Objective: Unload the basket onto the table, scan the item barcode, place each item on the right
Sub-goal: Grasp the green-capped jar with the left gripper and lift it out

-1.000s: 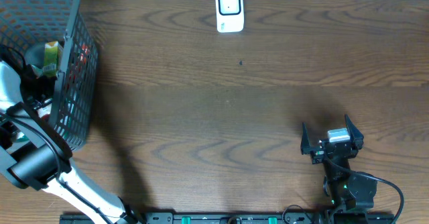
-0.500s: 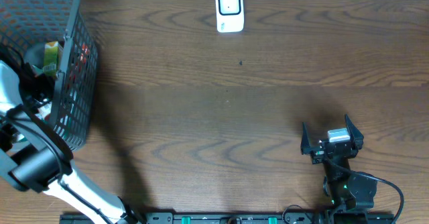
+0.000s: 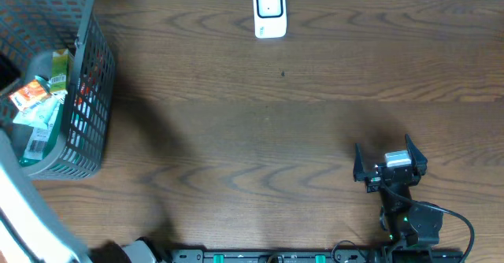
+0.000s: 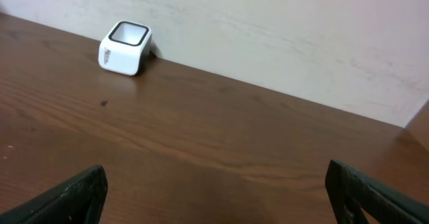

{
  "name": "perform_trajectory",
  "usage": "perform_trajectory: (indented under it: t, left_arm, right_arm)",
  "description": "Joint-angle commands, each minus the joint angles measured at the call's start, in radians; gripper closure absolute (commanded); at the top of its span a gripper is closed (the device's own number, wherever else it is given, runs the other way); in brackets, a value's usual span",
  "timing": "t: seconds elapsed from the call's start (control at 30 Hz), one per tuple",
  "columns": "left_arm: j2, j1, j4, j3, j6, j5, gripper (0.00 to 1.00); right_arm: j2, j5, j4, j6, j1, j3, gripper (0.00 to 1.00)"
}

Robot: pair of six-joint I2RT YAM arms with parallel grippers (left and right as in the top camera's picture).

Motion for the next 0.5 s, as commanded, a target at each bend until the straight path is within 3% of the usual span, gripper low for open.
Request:
perform_trajectory:
  t: [0.0,0.23,0.47]
  left_arm:
    - [-0.134,-0.032,0.011,0.024,-0.085,0.030,0.44]
    - [-0.271,-0.229,-0.091,0.024,-0.160,0.095,0.45]
    - [-0.230,-0.603,-0.268,-0.038,-0.228,0.085,0.45]
  right_arm:
    - [-0.003,-0.004,-0.003,0.013,-0.005,-0.001,0.01]
    - [-0.003,-0.004,-0.003,0.013,-0.005,-0.001,0.01]
    - [-0.003,-0.004,-0.003,0.013,-0.005,-0.001,0.01]
